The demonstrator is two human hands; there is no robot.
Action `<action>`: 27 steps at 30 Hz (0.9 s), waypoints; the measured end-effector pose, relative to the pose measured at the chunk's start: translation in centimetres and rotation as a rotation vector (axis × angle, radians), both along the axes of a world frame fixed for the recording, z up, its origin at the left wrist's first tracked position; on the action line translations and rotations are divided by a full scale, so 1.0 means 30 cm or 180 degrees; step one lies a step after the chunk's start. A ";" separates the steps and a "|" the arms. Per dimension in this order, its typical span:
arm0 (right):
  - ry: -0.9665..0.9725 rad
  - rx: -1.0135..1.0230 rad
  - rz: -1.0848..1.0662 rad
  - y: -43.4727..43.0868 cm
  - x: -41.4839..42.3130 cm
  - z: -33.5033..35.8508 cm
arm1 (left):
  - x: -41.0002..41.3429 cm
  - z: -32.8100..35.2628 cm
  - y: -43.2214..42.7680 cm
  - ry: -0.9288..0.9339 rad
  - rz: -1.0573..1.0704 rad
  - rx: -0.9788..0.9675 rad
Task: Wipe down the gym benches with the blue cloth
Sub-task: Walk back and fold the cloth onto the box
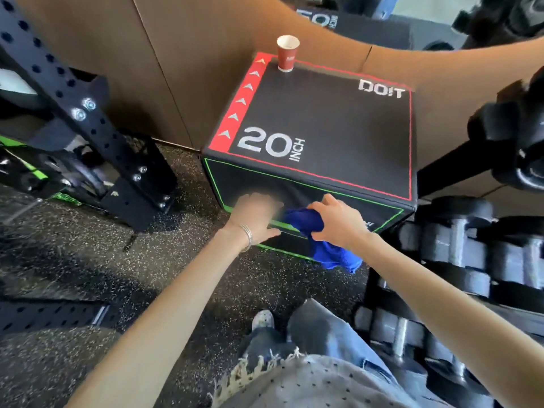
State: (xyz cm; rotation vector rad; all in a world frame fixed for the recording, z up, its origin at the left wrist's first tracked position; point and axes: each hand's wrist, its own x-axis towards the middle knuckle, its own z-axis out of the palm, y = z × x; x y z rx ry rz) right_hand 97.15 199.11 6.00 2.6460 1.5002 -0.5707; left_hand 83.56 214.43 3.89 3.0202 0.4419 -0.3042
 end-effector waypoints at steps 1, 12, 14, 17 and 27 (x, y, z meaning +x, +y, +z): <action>0.0003 -0.0023 -0.0061 0.008 0.019 -0.002 | 0.023 -0.005 0.013 0.0026 -0.0059 0.0016; -0.0046 0.0044 -0.0384 0.164 0.357 -0.006 | 0.345 -0.019 0.171 -0.0117 -0.0195 -0.0129; 0.0015 0.0081 -0.0449 0.200 0.438 -0.010 | 0.411 -0.012 0.200 -0.0046 -0.0172 -0.0142; 0.0043 0.0157 -0.0485 0.249 0.558 -0.021 | 0.522 -0.010 0.242 0.0050 -0.0149 -0.0130; 0.0684 -0.0294 -0.0482 0.278 0.859 -0.135 | 0.830 -0.100 0.262 0.0512 -0.0066 -0.0385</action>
